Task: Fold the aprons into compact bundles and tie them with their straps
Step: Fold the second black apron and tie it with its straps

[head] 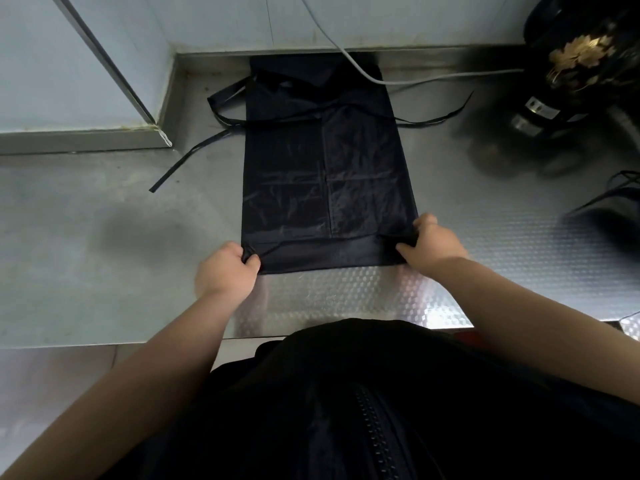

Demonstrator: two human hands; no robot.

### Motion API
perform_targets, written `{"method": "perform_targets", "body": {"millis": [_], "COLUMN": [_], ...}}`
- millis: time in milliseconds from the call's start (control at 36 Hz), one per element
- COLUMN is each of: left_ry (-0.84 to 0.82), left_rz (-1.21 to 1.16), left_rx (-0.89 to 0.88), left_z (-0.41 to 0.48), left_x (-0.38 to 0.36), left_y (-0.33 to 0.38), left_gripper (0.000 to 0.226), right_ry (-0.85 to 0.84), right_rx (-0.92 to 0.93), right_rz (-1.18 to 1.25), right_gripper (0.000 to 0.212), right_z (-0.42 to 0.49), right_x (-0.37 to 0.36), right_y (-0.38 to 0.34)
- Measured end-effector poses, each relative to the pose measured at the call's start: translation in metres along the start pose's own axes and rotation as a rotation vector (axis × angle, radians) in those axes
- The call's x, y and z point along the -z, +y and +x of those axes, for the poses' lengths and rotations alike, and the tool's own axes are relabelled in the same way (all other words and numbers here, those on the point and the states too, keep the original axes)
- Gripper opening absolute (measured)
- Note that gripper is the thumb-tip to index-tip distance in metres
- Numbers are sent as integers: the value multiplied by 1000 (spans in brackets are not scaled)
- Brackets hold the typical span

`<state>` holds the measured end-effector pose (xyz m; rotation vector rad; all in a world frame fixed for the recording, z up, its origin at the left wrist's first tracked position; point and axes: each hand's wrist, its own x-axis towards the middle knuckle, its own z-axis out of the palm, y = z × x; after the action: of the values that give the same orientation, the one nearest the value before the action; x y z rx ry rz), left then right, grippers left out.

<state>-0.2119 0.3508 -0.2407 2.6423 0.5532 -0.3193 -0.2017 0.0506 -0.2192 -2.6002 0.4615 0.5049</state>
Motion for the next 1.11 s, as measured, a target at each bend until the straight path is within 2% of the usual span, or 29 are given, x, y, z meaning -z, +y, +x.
{"method": "perform_targets", "body": {"millis": [56, 139, 194, 250, 306, 389, 444, 583, 667, 694, 750, 861, 972, 1111], "left_ry": [58, 189, 153, 19, -65, -154, -172, -144, -138, -140, -147, -144, -122, -61], "left_rz": [0, 80, 150, 213, 260, 346, 377, 349, 369, 402, 485, 570, 492, 335], "left_rx": [-16, -311, -545, -642, -649, -627, -632, -620, -652, -672, -714, -738, -698, -671], "left_z": [-2, -9, -9, -8, -8, -11, -9, 0, 3, 4, 5, 3, -1, -2], "left_x": [0, 0, -2, -2, -1, 6, 8, 15, 19, 20, 20, 22, 21, 16], "left_y": [1, 0, -4, -5, -6, -6, -7, 0, 4, 5, 4, 6, 8, -3], "left_gripper": [23, 31, 35, 40, 40, 83, 92, 68, 57, 56, 59, 71, 53, 45], "right_ry": [49, 114, 117, 38, -57, -153, -154, -35, -145, -178, -168, -2, -25, -62], "right_rx": [-15, 50, 244, 404, 419, 398, 389, 431, 438, 428, 430, 508, 473, 459], "right_rz": [-9, -234, -525, -614, -545, -542, -575, -586, -596, -607, -627, -667, -564, -431], "right_gripper": [39, 47, 51, 49, 50, 68, 68, 48, 64, 68, 61, 39, 34, 36], "right_z": [-3, -10, -12, -11, -11, -10, -8, -6, -5, -4, -4, -6, -3, -6], "right_x": [-3, -5, -7, -9, -10, -8, -5, 0, 6, 7, 6, -3, -9, -9], "right_y": [-2, -3, -1, 2, 4, 6, 6, 1, 4, 5, 5, 3, 6, 10]}}
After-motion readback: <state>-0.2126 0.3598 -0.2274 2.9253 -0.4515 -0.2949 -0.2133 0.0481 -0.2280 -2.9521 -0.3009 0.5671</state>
